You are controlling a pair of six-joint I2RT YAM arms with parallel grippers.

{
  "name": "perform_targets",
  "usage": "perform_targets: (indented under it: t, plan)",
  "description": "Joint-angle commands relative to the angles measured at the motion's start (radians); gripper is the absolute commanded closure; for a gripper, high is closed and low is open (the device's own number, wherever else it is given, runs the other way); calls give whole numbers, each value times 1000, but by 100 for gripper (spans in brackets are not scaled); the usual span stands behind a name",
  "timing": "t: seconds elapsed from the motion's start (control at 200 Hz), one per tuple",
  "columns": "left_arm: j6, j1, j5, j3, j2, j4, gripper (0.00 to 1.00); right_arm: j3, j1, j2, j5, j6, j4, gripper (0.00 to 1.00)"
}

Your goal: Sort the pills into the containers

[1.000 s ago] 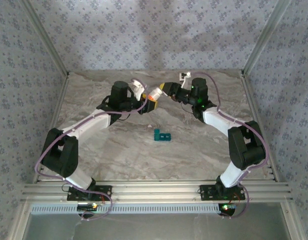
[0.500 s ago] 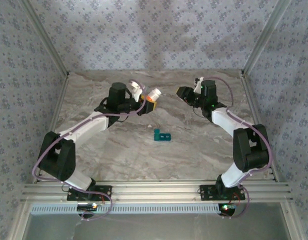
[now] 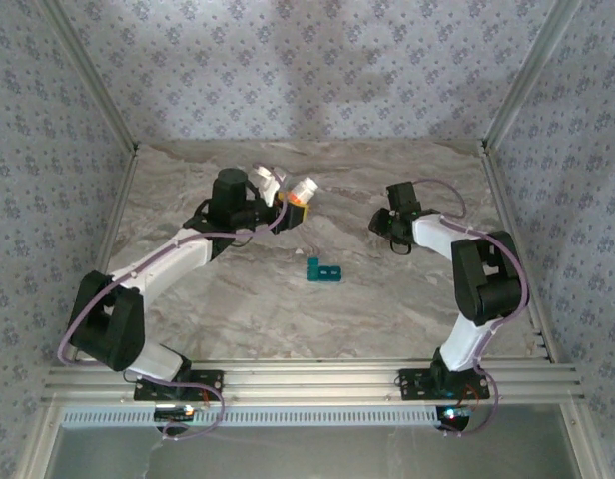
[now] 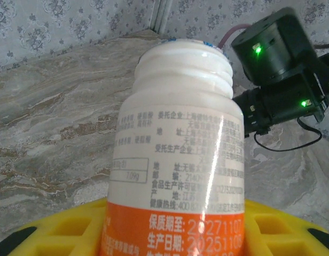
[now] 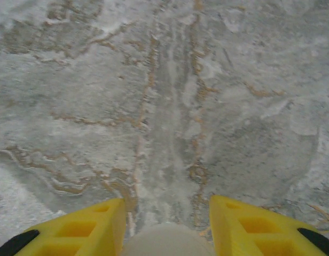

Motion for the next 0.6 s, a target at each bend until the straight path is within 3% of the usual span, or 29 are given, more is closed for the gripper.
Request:
perform_targets:
  t: [0.0,0.385,0.6]
  plan:
    - [-7,1,-6,-9,-42,28,100,-8,12,18,70,25,-47,55]
    - [-14,1,-22,-18,-74,1,100,-22,26,71,56,46,-42,37]
    - [-2,1,-39,-30,-104,-29,100,-43,27,12,28,17,-30,31]
